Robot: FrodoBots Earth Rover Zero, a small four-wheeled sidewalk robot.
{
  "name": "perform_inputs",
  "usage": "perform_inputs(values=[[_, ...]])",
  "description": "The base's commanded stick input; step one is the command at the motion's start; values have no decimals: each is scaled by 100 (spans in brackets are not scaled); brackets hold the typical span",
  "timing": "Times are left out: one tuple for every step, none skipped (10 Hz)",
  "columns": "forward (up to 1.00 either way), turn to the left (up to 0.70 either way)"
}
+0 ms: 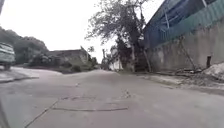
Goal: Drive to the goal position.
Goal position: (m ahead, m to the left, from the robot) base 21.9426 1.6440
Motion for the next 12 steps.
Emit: perform_inputs(values=[[85, 0], [85, 0], [85, 0], [85, 0], [85, 0], [85, 0], [85, 0], [85, 0], [85, 0], [85, 0], [85, 0], [85, 0]])
